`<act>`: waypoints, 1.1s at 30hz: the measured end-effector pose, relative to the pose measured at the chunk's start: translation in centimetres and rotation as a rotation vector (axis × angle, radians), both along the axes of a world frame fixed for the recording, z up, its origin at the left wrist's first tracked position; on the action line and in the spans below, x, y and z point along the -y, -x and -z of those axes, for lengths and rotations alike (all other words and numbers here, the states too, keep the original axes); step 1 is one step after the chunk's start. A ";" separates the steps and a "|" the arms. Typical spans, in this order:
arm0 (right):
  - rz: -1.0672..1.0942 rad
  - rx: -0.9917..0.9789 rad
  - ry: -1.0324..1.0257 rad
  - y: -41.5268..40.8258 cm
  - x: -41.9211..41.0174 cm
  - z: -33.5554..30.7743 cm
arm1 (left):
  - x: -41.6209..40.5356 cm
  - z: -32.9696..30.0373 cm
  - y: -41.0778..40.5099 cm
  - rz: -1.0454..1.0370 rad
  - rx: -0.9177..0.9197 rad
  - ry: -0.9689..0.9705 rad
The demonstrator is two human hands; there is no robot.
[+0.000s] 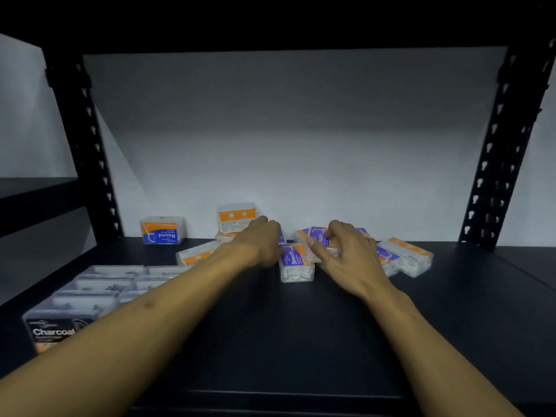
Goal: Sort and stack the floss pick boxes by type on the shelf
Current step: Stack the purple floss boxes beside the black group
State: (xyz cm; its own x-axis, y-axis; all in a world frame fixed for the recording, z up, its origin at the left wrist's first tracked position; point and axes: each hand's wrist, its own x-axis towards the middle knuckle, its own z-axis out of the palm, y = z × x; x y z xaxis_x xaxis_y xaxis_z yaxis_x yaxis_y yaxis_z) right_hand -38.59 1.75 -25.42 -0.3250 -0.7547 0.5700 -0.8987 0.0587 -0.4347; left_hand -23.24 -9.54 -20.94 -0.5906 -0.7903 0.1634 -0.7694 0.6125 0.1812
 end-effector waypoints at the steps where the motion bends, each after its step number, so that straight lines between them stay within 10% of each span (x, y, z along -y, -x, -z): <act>1: 0.003 0.007 0.023 -0.1 0.0 -0.1 | -0.2 -0.1 0.2 -0.015 0.000 0.003; 8: 0.016 0.101 0.017 0.2 -1.6 -0.8 | -4.6 -0.1 1.7 -0.091 -0.071 -0.262; 21: 0.065 0.091 -0.068 -3.1 -9.4 0.8 | -11.2 6.0 -4.1 -0.026 -0.942 -0.267; 33: 0.105 0.182 -0.246 -5.3 -13.4 0.7 | -11.4 6.5 -6.4 0.064 -1.116 -0.735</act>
State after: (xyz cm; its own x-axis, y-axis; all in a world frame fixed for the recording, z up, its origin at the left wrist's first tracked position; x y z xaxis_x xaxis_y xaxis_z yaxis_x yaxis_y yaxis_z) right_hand -33.25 15.17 -26.16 -0.4882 -0.8194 0.3002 -0.7908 0.2699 -0.5493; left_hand -16.84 1.90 -27.46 -0.4601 -0.8782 0.1310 0.0316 0.1313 0.9908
